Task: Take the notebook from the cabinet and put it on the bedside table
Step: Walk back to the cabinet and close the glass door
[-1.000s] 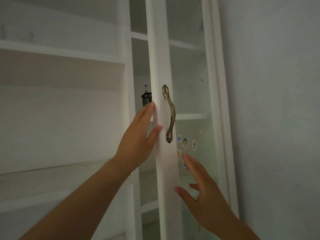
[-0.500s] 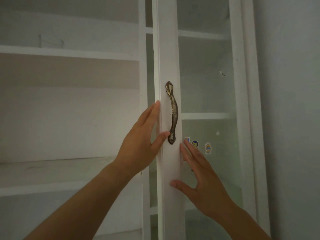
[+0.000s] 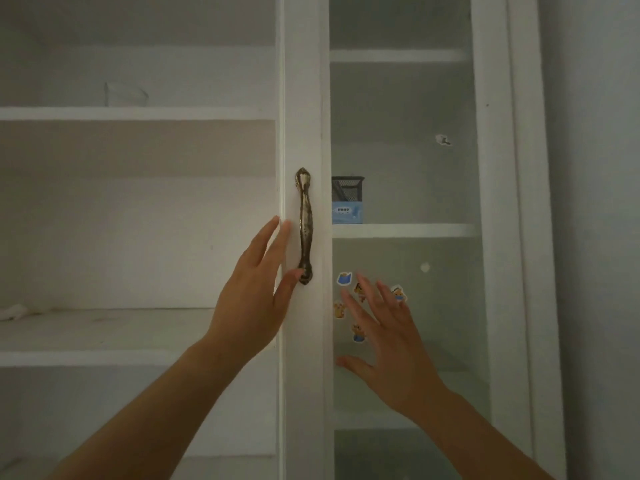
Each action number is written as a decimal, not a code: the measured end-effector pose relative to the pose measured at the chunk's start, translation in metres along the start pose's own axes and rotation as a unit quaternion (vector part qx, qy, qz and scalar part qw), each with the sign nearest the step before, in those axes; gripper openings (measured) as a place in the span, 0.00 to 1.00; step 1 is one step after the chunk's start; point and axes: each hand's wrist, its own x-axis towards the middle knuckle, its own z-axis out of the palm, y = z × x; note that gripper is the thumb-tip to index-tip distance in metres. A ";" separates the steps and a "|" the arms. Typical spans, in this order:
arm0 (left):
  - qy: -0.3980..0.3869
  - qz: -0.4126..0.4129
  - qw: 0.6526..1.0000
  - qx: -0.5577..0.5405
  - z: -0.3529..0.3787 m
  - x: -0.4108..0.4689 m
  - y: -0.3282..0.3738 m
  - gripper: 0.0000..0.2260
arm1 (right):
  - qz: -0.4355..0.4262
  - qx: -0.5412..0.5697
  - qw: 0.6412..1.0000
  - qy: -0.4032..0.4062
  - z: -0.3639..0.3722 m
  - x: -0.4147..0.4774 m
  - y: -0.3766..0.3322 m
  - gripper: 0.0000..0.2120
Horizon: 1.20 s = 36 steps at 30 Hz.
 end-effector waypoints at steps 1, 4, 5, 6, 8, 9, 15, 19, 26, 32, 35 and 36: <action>0.004 0.019 0.999 0.025 -0.001 -0.004 0.005 0.27 | -0.004 -0.005 1.000 0.001 0.002 0.001 0.002 0.45; 0.009 0.105 0.986 0.130 0.001 -0.016 0.016 0.25 | -0.023 -0.004 1.000 -0.005 0.003 0.002 0.006 0.47; -0.004 0.116 0.982 0.146 0.003 -0.019 0.019 0.25 | -0.028 0.002 1.000 -0.010 0.001 0.001 0.008 0.47; -0.018 0.118 0.981 0.154 0.006 -0.021 0.022 0.26 | -0.030 0.010 0.999 -0.017 -0.001 0.000 0.011 0.46; -0.042 0.117 0.977 0.174 0.013 -0.025 0.024 0.28 | -0.029 0.022 0.999 -0.021 -0.005 -0.003 0.019 0.45; -0.050 0.120 0.973 0.193 0.018 -0.027 0.024 0.29 | -0.023 0.021 0.999 -0.026 -0.007 -0.005 0.024 0.45; -0.064 0.132 0.950 0.276 0.043 -0.038 0.019 0.40 | 0.002 -0.026 0.998 -0.049 -0.008 -0.015 0.043 0.49; -0.062 0.130 0.948 0.285 0.054 -0.037 0.011 0.45 | 0.002 -0.018 0.999 -0.052 -0.004 -0.014 0.044 0.50; -0.090 0.131 0.937 0.311 0.067 -0.029 -0.006 0.46 | 0.013 -0.046 0.997 -0.057 0.010 -0.005 0.046 0.53; -0.099 0.128 0.937 0.308 0.071 -0.026 -0.012 0.45 | 0.020 -0.051 0.997 -0.050 0.016 -0.003 0.048 0.54; -0.102 0.127 0.940 0.301 0.069 -0.027 -0.009 0.45 | 0.023 -0.052 0.997 -0.056 0.015 -0.003 0.048 0.55; -0.103 0.125 0.941 0.296 0.069 -0.028 -0.008 0.44 | 0.024 -0.051 0.997 -0.056 0.015 -0.004 0.047 0.55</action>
